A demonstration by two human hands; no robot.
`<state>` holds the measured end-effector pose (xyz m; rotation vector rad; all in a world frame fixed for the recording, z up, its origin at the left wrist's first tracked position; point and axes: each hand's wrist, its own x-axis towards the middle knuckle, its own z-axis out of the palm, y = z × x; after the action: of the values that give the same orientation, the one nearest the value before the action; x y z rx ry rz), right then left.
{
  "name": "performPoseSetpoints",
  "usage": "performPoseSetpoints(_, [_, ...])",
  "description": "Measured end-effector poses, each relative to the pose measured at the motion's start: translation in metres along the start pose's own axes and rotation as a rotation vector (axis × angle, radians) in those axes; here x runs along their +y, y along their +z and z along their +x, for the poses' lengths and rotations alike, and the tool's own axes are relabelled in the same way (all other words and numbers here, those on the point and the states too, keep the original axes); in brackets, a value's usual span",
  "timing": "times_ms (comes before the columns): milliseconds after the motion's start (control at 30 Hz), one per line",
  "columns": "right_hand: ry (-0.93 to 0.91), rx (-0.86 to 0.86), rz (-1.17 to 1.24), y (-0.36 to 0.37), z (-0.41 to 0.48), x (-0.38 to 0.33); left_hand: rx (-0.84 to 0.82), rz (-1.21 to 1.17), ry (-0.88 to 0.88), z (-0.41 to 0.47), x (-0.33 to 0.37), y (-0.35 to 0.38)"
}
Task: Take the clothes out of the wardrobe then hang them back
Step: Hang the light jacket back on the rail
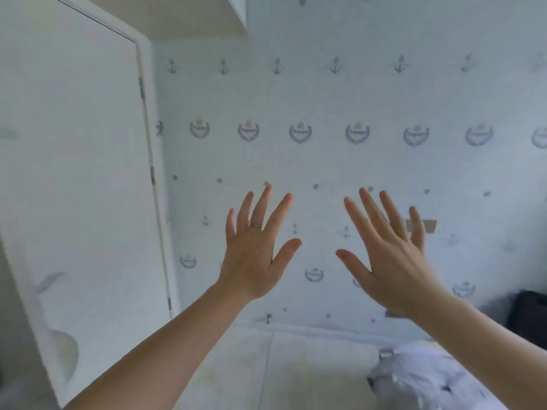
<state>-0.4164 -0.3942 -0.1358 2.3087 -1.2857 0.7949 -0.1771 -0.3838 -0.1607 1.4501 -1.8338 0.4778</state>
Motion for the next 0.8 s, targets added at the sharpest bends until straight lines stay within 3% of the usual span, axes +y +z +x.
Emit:
performPoseSetpoints(333, [0.607, -0.295, 0.079, 0.129, -0.181, 0.138, -0.506, -0.295, 0.001, -0.064, 0.102, 0.245])
performPoseSetpoints(667, [1.162, -0.419, 0.035, 0.217, -0.225, 0.242, -0.866, -0.433, 0.134, -0.034, 0.156, 0.452])
performPoseSetpoints(800, [1.305, -0.445, 0.012, 0.241, -0.235, 0.279, -0.986, -0.441, 0.220, -0.009, 0.179, 0.513])
